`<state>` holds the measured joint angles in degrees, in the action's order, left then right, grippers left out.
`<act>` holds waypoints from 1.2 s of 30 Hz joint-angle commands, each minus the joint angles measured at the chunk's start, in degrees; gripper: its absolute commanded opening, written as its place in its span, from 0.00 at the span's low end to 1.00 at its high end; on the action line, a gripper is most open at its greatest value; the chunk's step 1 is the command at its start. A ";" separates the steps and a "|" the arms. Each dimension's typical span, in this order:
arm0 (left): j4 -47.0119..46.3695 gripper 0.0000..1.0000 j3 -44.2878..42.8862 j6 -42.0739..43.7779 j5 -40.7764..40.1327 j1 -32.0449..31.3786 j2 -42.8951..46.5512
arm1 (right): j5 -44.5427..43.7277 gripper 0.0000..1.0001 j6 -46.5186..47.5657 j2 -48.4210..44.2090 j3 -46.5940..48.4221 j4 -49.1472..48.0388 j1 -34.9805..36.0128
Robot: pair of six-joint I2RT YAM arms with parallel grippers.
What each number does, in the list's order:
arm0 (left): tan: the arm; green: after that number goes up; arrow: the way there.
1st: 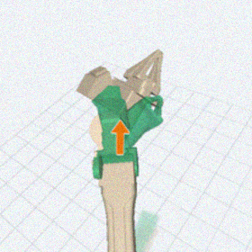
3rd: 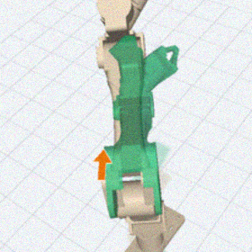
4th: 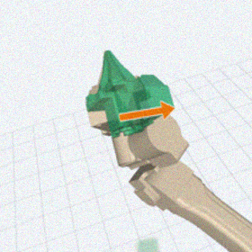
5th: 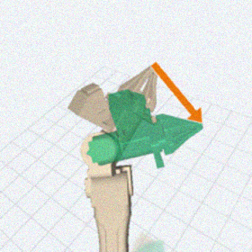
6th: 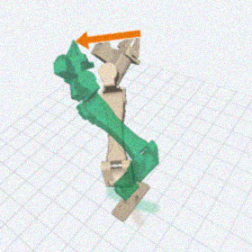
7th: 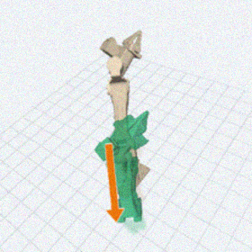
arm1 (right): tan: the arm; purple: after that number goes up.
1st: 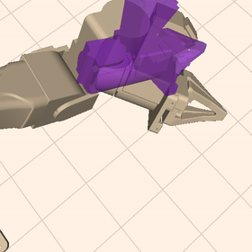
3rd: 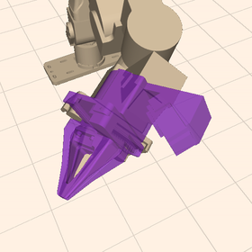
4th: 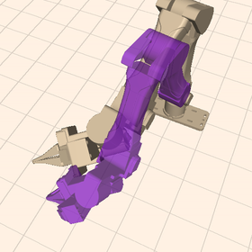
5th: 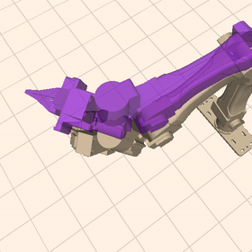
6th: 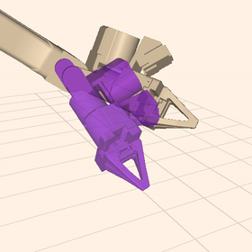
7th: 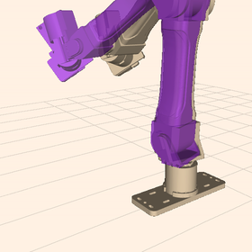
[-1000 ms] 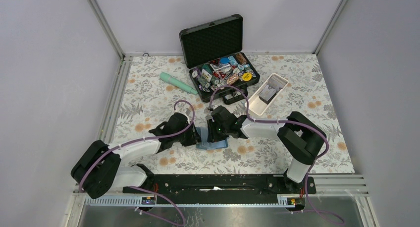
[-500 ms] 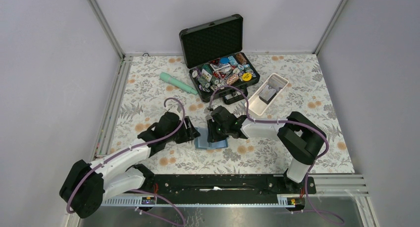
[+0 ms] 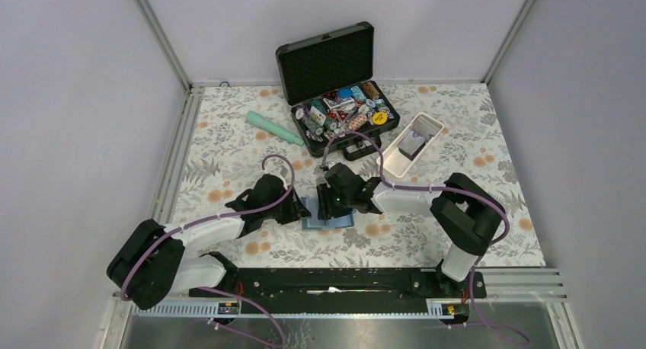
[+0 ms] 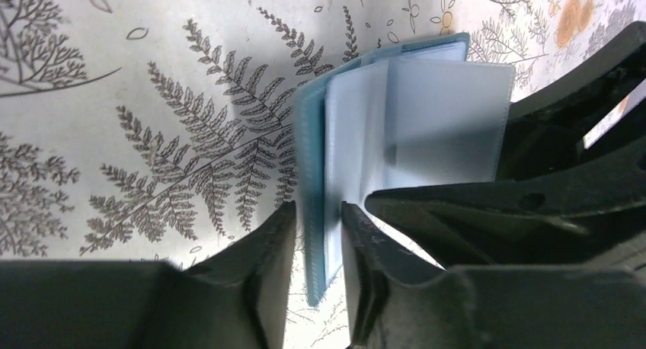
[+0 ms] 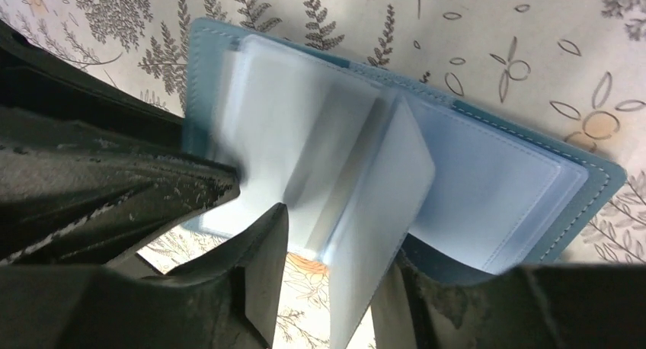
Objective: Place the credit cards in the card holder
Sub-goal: Turn over the card slot in the card holder.
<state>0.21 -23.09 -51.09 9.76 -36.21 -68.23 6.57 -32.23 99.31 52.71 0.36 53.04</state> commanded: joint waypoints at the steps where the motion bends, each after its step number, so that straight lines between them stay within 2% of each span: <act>1: -6.16 0.23 -0.31 -0.50 1.89 0.24 -1.45 | -3.96 0.50 1.19 -3.94 0.82 5.99 0.17; 4: -6.20 0.13 -0.29 -0.39 1.78 0.26 -1.18 | -6.17 0.55 1.90 -6.44 0.65 8.11 0.17; 7: -5.72 0.07 -0.53 -0.18 1.84 0.26 -0.65 | -9.34 0.57 2.89 -8.51 0.55 10.87 0.18; 17: -2.80 0.02 -0.93 0.21 1.94 0.26 6.08 | -11.36 0.65 4.55 -18.63 0.47 13.58 0.22; 24: 1.06 0.04 -2.54 1.77 2.17 0.26 8.20 | -2.08 0.64 2.70 -19.57 -3.27 3.72 0.21; 29: 0.15 0.12 -2.17 1.62 2.61 0.26 7.96 | 3.87 0.65 0.80 -16.86 -7.15 -7.25 0.19; 36: -1.71 0.21 -1.62 1.10 3.87 0.26 6.72 | 5.21 0.65 0.53 -12.80 -9.64 -11.76 0.22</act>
<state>1.96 -23.24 -50.13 11.86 -36.21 -61.19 9.30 -31.24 85.10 43.77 -5.48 53.04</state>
